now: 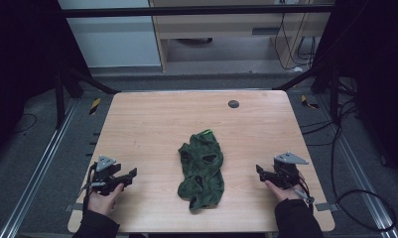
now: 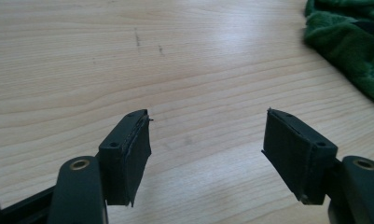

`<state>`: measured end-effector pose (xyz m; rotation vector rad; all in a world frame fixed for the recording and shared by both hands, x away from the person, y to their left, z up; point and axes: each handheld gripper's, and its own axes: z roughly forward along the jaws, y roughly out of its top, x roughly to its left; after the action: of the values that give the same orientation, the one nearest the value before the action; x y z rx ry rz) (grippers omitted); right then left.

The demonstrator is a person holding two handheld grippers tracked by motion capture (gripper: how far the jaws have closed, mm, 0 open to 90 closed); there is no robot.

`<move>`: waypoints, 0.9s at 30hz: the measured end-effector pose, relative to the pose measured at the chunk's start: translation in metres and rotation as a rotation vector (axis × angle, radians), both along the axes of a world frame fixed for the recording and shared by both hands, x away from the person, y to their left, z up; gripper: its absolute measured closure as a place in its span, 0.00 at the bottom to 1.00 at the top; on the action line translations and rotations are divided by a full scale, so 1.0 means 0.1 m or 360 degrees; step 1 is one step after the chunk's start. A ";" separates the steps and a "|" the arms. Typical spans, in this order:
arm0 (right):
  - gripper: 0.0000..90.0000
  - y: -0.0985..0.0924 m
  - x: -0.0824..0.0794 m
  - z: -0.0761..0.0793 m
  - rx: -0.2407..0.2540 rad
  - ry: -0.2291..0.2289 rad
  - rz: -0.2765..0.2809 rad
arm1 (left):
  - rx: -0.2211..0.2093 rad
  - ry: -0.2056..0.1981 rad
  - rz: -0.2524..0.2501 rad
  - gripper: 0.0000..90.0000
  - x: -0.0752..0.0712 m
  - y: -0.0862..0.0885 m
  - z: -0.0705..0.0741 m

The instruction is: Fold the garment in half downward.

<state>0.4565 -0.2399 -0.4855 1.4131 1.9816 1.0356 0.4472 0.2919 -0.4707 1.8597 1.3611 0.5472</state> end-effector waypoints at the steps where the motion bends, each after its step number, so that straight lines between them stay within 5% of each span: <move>1: 0.31 0.02 0.00 0.00 0.0017 0.0005 0.0018 | -0.0008 0.0009 -0.0006 0.36 0.00 -0.01 0.00; 12: 0.42 0.17 -0.06 0.07 0.0050 -0.0028 0.0130 | -0.0047 -0.0017 -0.0092 0.36 0.01 -0.13 0.07; 19: 0.40 0.28 0.00 0.17 0.0019 -0.0048 0.0165 | -0.0036 -0.0031 -0.0150 0.34 0.11 -0.24 0.15; 27: 0.37 0.34 0.08 0.32 0.0094 -0.0079 0.0184 | -0.0020 -0.0103 -0.0203 0.32 0.24 -0.37 0.32</move>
<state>0.4648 -0.2063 -0.4535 1.3027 2.0325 1.1773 0.4714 0.2546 -0.4390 1.8876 1.1921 0.5272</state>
